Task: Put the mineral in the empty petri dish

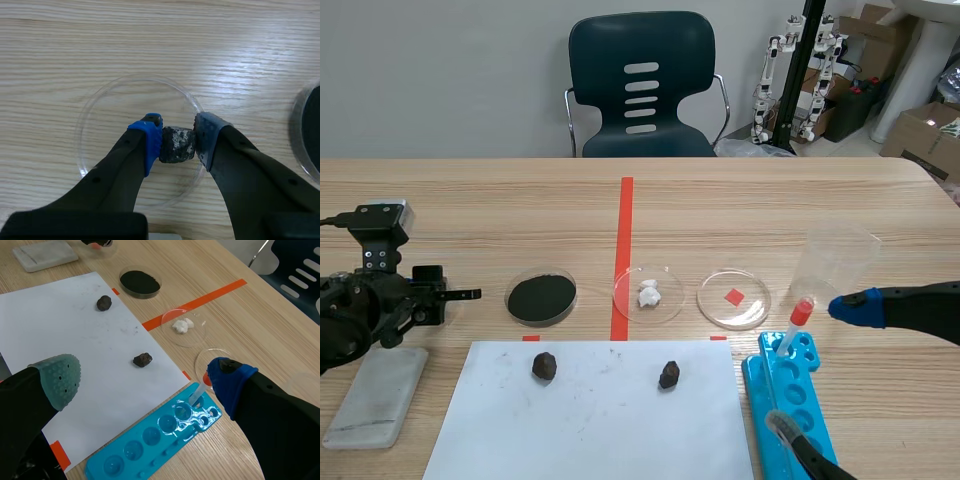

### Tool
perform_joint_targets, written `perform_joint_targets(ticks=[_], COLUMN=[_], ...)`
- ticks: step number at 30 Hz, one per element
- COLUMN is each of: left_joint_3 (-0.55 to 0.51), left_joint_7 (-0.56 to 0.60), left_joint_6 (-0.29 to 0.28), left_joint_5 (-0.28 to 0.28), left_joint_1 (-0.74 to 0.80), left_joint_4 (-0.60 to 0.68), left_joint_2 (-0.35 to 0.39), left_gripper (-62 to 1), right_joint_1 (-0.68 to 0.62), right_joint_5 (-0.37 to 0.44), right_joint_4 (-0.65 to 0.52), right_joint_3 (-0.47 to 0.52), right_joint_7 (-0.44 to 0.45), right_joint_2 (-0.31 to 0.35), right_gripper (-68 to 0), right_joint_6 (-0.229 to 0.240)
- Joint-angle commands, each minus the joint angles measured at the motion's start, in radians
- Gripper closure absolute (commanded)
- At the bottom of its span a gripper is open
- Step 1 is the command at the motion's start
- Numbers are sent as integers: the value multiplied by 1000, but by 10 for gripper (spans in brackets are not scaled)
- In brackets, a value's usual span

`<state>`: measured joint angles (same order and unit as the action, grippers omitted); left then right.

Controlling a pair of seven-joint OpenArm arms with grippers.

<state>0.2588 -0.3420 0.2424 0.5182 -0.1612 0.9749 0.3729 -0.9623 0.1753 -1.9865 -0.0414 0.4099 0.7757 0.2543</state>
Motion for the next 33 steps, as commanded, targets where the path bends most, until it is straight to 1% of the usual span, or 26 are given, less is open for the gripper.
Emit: perform_joint_targets(ticks=[1, 14, 18, 27, 30, 33], left_joint_3=[-13, -13, -12, -12, -12, -13], left_joint_7=[1, -24, -33, -52, -53, -53], left_joint_6=[9, 11, 26, 26, 25, 25], left_joint_5=[2, -5, -6, -9, -10, -17], left_joint_1=[-26, -87, -91, -91, -91, -91], left_joint_4=[10, -82, -103, -106, -106, -103], left_joint_2=[7, -4, -10, -10, -9, -9], left_gripper=[-51, -51, -51, -53, -84, -145], right_joint_1=[1, 1, 1, 1, 1, 1], right_joint_5=[11, 11, 11, 11, 11, 11], right_joint_4=[-5, -5, -5, -5, -5, -5], right_joint_3=[1, 1, 1, 1, 1, 1], right_joint_7=[11, 11, 11, 11, 11, 11], right_joint_2=[0, 0, 0, 0, 0, 0], right_gripper=[-529, -529, -529, -529, -529, -529], right_joint_6=[0, 0, 0, 0, 0, 0])
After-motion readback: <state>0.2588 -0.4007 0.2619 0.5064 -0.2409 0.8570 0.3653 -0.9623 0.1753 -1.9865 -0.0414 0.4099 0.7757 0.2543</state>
